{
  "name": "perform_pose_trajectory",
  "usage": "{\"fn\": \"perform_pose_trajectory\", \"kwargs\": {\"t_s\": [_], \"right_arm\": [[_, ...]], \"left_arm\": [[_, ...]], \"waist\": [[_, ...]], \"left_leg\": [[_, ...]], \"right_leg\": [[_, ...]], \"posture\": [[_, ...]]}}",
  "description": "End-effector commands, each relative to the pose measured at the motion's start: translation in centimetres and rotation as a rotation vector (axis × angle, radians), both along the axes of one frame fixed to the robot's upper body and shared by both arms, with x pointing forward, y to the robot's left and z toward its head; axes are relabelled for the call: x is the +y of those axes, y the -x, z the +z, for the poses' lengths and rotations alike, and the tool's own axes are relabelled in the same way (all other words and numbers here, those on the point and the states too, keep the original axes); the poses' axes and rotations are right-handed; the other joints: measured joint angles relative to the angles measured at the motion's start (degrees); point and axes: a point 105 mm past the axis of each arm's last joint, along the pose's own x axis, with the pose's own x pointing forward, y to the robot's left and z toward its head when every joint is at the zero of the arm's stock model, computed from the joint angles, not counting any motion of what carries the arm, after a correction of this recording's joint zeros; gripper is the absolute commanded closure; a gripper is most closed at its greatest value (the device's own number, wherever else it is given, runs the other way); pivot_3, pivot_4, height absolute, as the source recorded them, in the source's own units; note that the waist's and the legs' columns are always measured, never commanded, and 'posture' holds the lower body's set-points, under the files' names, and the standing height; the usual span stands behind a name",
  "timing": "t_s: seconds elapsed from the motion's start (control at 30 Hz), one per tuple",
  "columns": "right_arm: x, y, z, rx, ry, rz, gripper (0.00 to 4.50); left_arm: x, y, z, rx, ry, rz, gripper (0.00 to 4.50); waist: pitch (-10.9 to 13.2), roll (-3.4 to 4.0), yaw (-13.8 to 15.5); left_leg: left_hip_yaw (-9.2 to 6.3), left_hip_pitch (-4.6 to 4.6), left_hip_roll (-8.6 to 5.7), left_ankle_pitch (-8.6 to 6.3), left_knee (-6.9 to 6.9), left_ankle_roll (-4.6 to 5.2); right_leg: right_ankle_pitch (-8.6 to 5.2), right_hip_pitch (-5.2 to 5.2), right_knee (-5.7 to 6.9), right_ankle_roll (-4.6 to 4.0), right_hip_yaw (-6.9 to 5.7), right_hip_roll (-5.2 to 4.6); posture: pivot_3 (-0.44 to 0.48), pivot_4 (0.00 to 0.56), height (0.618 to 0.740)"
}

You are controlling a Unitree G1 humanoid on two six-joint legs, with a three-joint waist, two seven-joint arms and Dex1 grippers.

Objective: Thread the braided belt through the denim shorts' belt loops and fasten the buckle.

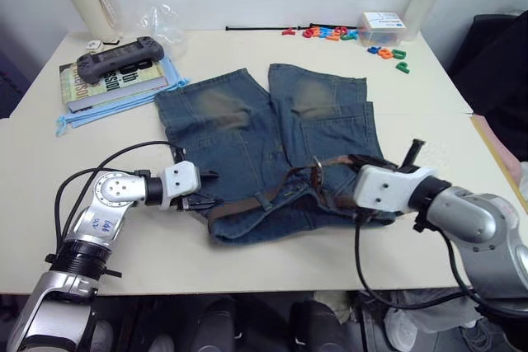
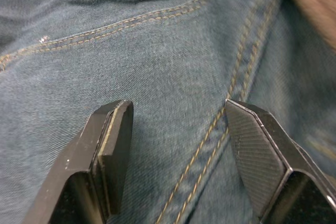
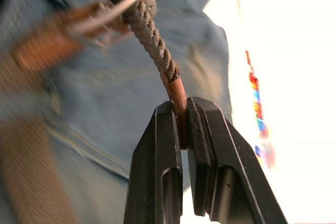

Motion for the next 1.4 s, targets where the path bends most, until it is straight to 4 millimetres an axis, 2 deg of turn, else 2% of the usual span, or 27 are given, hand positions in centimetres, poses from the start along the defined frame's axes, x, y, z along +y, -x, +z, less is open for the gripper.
{"fn": "perform_pose_trajectory", "kwargs": {"t_s": [0.03,0.13,0.27,0.33,0.53,0.63,0.7,0.8,0.83,0.9,0.97,1.0,1.2,1.4], "right_arm": [[-3.1,-0.5,2.3,-0.098,0.022,-0.098,4.5],[-5.1,-0.8,2.9,-0.119,0.051,-0.161,4.5],[-6.1,-0.9,3.5,-0.143,0.065,-0.193,4.5],[-5.9,-0.9,3.8,-0.15,0.062,-0.185,4.5],[-0.8,0.2,2.7,-0.113,-0.011,0.019,4.5],[2.2,0.8,1.7,-0.082,-0.041,0.114,4.5],[3.0,0.8,1.4,-0.075,-0.05,0.127,4.5],[4.7,0.5,0.9,-0.051,-0.067,0.152,4.5],[5.0,0.4,0.8,-0.046,-0.07,0.155,4.5],[5.5,0.2,0.8,-0.042,-0.079,0.157,4.5],[5.9,0.0,0.8,-0.042,-0.082,0.158,4.5],[6.2,-0.1,0.7,-0.04,-0.087,0.16,4.5],[7.1,-0.4,0.5,-0.033,-0.099,0.175,4.5],[8.1,-0.9,0.8,-0.043,-0.093,0.201,4.5]], "left_arm": [[4.1,0.6,-4.0,0.127,-0.162,0.1,1.42],[4.2,0.6,-4.0,0.124,-0.159,0.098,1.42],[4.2,0.7,-4.1,0.122,-0.158,0.095,1.42],[4.3,0.7,-4.2,0.119,-0.165,0.093,1.42],[4.5,-0.4,-3.4,0.057,-0.155,0.13,1.42],[4.0,-1.5,-1.9,-0.009,-0.092,0.162,1.42],[3.7,-1.8,-1.2,-0.031,-0.06,0.17,1.42],[1.9,-1.7,1.7,-0.065,0.092,0.149,1.42],[1.5,-1.5,2.2,-0.064,0.12,0.143,1.42],[0.9,-0.7,3.3,-0.061,0.16,0.123,0.91],[0.6,0.0,4.3,-0.063,0.185,0.118,0.16],[0.8,0.2,4.7,-0.067,0.194,0.123,0.07],[0.0,1.9,8.8,-0.033,0.372,0.102,0.07],[-4.5,4.7,9.3,0.077,0.467,-0.011,0.07]], "waist": [[0.0,0.01,-0.1],[-0.1,0.18,-0.3],[-0.3,0.36,-0.8],[-0.3,0.42,-1.0],[-0.3,0.46,-1.1],[-0.3,0.46,-1.1],[-0.3,0.46,-1.1],[-0.3,0.38,-1.0],[-0.3,0.36,-1.0],[-0.2,0.27,-1.0],[-0.2,0.26,-1.1],[-0.2,0.25,-1.1],[-0.2,0.18,-1.0],[-0.2,0.16,-1.1]], "left_leg": [[0.0,0.17,0.01,-0.1,-0.05,-0.04],[0.0,0.26,0.04,-0.24,-0.07,-0.18],[-0.01,0.27,0.05,-0.21,-0.07,-0.18],[-0.01,0.27,0.04,-0.2,-0.06,-0.17],[-0.04,0.29,0.05,-0.2,-0.06,-0.17],[-0.05,0.3,0.07,-0.2,-0.06,-0.18],[-0.05,0.26,0.07,-0.19,-0.06,-0.18],[-0.05,0.15,0.04,-0.18,-0.02,-0.12],[-0.06,0.06,0.03,-0.15,0.0,-0.09],[-0.06,-0.13,0.03,-0.02,0.02,0.12],[-0.11,-0.48,0.02,0.11,0.09,-0.07],[-0.15,-0.68,0.02,0.14,0.17,-0.11],[-0.17,-0.69,-0.02,0.13,0.17,-0.09],[-0.17,-0.68,-0.03,0.13,0.15,-0.11]], "right_leg": [[-0.01,0.13,-0.01,-0.01,0.01,-0.01],[-0.01,0.21,-0.01,-0.04,0.0,-0.03],[0.0,0.21,0.01,-0.05,-0.01,-0.03],[0.0,0.21,0.03,-0.05,-0.01,-0.05],[0.0,0.21,0.07,-0.06,-0.01,-0.04],[0.01,0.2,0.08,-0.08,-0.01,-0.04],[0.02,0.15,0.1,-0.1,-0.01,-0.04],[0.02,0.08,0.1,-0.1,-0.02,-0.09],[0.02,0.02,0.11,-0.1,-0.03,-0.09],[0.02,-0.17,0.12,-0.1,-0.03,-0.1],[0.02,-0.43,0.13,-0.1,-0.07,-0.1],[0.02,-0.54,0.13,-0.1,-0.12,-0.08],[0.03,-0.49,0.09,-0.08,-0.18,-0.09],[0.03,-0.46,0.06,-0.07,-0.16,-0.09]], "posture": [[0.0,0.15,0.706],[0.0,0.15,0.706],[0.0,0.15,0.706],[0.0,0.15,0.706],[0.0,0.15,0.706],[0.0,0.15,0.706],[0.0,0.15,0.706],[0.0,0.15,0.706],[0.0,0.15,0.706],[0.0,0.15,0.706],[0.0,0.15,0.706],[0.0,0.15,0.706],[0.0,0.15,0.706],[0.0,0.15,0.706]]}}
